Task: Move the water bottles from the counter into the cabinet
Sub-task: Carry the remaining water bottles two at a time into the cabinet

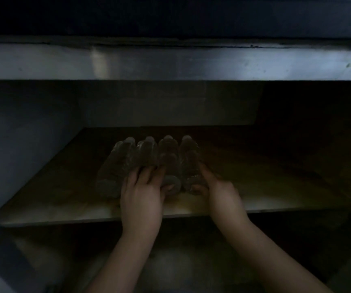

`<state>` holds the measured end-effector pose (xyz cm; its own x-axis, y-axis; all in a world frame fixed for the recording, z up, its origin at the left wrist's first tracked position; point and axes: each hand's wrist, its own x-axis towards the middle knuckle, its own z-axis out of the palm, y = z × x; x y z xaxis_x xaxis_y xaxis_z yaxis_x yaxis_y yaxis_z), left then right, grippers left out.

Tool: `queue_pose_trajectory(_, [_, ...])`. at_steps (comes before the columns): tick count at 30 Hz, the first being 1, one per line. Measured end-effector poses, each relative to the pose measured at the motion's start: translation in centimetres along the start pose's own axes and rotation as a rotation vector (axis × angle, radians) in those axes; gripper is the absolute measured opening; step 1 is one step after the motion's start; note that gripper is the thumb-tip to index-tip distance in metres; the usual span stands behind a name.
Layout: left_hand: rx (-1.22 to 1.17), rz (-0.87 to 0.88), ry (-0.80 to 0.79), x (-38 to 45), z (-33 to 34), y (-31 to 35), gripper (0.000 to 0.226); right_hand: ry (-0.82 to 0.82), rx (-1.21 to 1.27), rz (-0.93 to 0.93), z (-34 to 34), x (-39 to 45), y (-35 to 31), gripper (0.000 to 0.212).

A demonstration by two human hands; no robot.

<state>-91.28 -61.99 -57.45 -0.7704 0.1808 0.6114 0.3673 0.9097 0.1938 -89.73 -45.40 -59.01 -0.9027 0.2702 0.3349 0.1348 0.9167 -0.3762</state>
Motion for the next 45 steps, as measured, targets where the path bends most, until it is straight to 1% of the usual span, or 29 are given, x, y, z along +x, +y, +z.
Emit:
queue_pose_trajectory(2, [0.014,0.004,-0.01,-0.1,0.0,0.0,0.047,-0.038,-0.018,0.01,-0.2,0.0,0.0,0.079])
queue_pose_trajectory(4, [0.041,0.029,-0.018,-0.5,0.2,0.0,0.052,-0.055,-0.108,-0.002,-0.3,-0.4,-0.1,0.084])
queue_pose_trajectory(6, [0.057,0.057,-0.023,-0.9,0.4,-0.1,0.059,-0.015,-0.195,-0.043,-0.6,-1.3,-0.4,0.09])
queue_pose_trajectory(7, [0.063,0.066,-0.025,-1.0,0.5,-0.3,0.063,0.02,-0.205,-0.068,-0.8,-1.7,-0.5,0.088])
queue_pose_trajectory(9, [0.064,0.084,-0.025,-1.1,0.7,-0.6,0.067,0.1,-0.201,-0.11,-1.5,-2.4,-0.6,0.076])
queue_pose_trajectory(11, [0.035,0.096,-0.037,-1.1,0.4,-0.8,0.067,0.124,-0.186,-0.128,-2.3,-2.8,-0.6,0.067])
queue_pose_trajectory(15, [-0.023,0.095,-0.106,-0.7,-1.0,-0.7,0.061,0.036,-0.088,-0.078,-4.7,-2.0,-0.8,0.052])
queue_pose_trajectory(18, [-0.061,0.082,-0.201,-0.2,-3.1,-0.8,0.06,-0.067,-0.017,-0.121,-7.9,-1.5,-0.7,0.045])
queue_pose_trajectory(20, [-0.06,0.081,-0.278,0.0,-5.1,-0.9,0.055,-0.139,-0.015,-0.146,-10.1,-2.3,-1.3,0.042])
queue_pose_trajectory(23, [-0.026,0.082,-0.384,0.0,-9.2,-0.9,0.049,-0.17,0.022,-0.17,-12.3,-5.2,-3.2,0.033])
queue_pose_trajectory(25, [0.007,0.077,-0.486,-0.2,-12.3,-0.6,0.051,-0.247,0.034,-0.153,-13.8,-7.4,-4.8,0.029])
queue_pose_trajectory(28, [0.004,0.053,-0.65,-0.7,-17.6,0.1,0.053,-0.393,0.036,-0.074,-17.0,-10.0,-7.2,0.036])
queue_pose_trajectory(31, [-0.036,0.023,-0.747,-2.3,-24.2,1.3,0.048,-0.488,0.017,-0.055,-21.1,-12.3,-9.9,0.037])
queue_pose_trajectory(33, [-0.055,0.003,-0.837,-3.9,-29.4,2.0,0.052,-0.592,0.044,-0.02,-24.1,-14.1,-12.0,0.039])
queue_pose_trajectory(35, [-0.082,-0.053,-0.913,-5.1,-34.7,3.0,0.058,-0.689,0.066,0.018,-27.3,-16.1,-14.1,0.043])
queue_pose_trajectory(37, [-0.1,-0.106,-0.976,-5.7,-39.4,3.9,0.057,-0.753,0.062,0.049,-30.4,-18.0,-16.2,0.047])
queue_pose_trajectory(38, [-0.104,-0.104,-0.992,-5.9,-41.3,4.1,0.055,-0.78,0.049,0.057,-31.9,-18.8,-17.2,0.049])
queue_pose_trajectory(41, [-0.085,-0.011,-1.022,-5.9,-45.9,4.5,0.046,-0.846,0.001,0.05,-36.9,-21.2,-19.8,0.051])
queue_pose_trajectory(45, [-0.114,0.141,-1.104,-4.6,-51.2,5.3,0.05,-0.92,-0.052,0.114,-44.3,-24.9,-21.3,0.055])
